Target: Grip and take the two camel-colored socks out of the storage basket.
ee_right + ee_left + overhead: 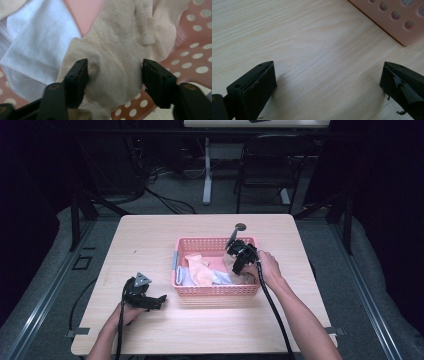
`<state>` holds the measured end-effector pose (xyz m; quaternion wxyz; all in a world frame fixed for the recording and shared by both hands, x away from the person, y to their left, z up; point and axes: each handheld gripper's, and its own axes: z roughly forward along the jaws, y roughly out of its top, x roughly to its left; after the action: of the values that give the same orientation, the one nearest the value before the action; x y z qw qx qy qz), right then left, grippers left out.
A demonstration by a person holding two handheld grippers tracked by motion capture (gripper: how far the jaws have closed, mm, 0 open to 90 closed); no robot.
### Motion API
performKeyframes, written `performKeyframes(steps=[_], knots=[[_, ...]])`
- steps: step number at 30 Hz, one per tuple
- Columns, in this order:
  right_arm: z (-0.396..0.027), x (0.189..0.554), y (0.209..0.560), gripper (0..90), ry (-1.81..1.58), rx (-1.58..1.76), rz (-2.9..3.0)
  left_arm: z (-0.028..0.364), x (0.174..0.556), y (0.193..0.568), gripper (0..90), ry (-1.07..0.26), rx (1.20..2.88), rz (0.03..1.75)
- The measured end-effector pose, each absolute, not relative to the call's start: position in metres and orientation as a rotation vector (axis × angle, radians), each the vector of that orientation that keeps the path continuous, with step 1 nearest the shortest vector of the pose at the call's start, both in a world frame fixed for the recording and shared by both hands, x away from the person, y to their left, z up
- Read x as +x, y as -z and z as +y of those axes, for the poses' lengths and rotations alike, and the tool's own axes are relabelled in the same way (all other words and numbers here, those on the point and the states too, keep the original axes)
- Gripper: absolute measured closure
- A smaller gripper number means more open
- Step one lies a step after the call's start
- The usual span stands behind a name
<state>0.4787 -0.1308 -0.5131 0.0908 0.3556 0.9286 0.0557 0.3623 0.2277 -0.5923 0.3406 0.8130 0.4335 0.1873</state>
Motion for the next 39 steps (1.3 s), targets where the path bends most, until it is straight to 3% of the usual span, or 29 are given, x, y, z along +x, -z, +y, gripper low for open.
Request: performKeyframes(steps=[4,6,12,39], knots=[[-0.131,0.479,0.512,54.0,-0.159,1.062,2.758,0.228,0.362,0.592,0.3,-0.487,2.118,1.127],[-0.132,0.479,0.512,66.6,-0.169,1.079,2.753,0.228,0.362,0.592,0.3,-0.487,2.115,1.128],[-0.136,0.480,0.511,81.0,-0.181,1.101,2.750,0.228,0.362,0.592,0.3,-0.488,2.118,1.127],[-0.141,0.470,0.471,81.5,-0.280,1.079,2.719,0.228,0.362,0.592,0.3,-0.488,2.118,1.127]])
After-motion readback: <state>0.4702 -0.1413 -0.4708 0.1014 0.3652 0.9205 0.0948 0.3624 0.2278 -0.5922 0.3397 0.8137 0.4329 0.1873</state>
